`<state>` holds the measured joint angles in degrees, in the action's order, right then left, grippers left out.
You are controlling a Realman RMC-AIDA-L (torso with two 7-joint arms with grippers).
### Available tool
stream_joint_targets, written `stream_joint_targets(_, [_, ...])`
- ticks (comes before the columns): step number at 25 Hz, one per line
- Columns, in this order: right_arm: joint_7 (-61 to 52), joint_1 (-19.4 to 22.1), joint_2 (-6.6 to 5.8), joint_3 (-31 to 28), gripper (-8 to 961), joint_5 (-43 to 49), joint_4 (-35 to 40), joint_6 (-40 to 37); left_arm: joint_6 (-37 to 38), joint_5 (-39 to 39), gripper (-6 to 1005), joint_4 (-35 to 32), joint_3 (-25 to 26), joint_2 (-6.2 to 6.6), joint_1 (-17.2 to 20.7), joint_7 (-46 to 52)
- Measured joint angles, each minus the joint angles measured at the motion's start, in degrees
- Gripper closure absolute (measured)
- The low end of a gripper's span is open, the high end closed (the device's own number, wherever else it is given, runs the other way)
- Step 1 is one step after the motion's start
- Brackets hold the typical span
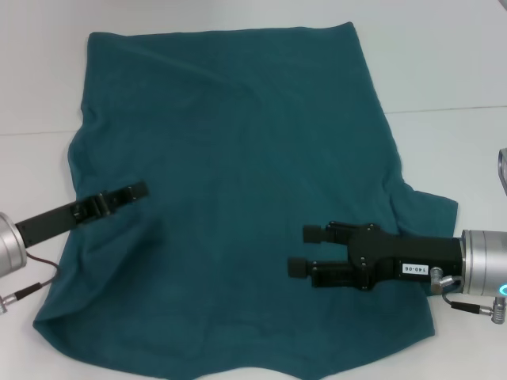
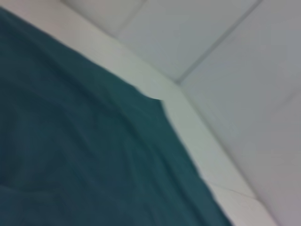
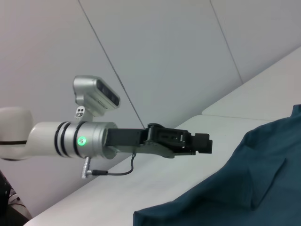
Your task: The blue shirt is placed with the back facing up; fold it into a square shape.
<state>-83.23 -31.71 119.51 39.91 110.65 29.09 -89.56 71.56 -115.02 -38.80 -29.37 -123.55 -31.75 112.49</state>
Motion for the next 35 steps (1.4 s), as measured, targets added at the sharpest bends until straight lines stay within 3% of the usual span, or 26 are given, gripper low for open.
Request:
stream_joint_targets(4, [0.00,0.04,0.00,-0.02,112,0.00,0.00,0.01,4.55,1.29,761,0.41,0.26,-0.19,0.48,-3.26])
stream_joint_targets(14, [-0.59,0.08,-0.46,-0.48,124,-0.23,0.29,-0.34,3.45,0.97,399,-0.39,0.44,0.46,2.88,-7.60])
stream_joint_targets(18, [-1.42,0.08,-0.89,-0.58,129,-0.31,0.45,-0.47,3.11,0.97,195,-0.78,0.48,0.87,4.18,-8.38])
stream_joint_targets(20, [-2.57,0.07,-1.23,-0.60,131,-0.33,0.55,-0.53,3.38,1.16,173,-0.88,0.48,0.88,4.70,-8.99])
stream_joint_targets(24, [-7.51,0.04,-2.73,-0.54,136,-0.24,1.01,-0.38,6.65,1.32,128,-0.70,0.43,0.37,5.09,-13.62])
stream_joint_targets(29, [-13.83,0.95,-6.17,-0.17,142,0.01,1.36,-0.65,12.79,1.34,109,1.05,-1.22,-0.22,4.83,-23.51])
stream_joint_targets(33, [-18.95,2.44,-8.50,-0.39,147,0.08,2.17,-0.55,16.38,1.04,112,1.74,-5.99,-0.34,4.70,-31.89])
stream_joint_targets(35, [-20.26,2.82,-8.88,-0.41,150,0.12,2.60,-0.39,16.56,0.96,112,1.76,-8.19,-0.43,4.90,-34.97])
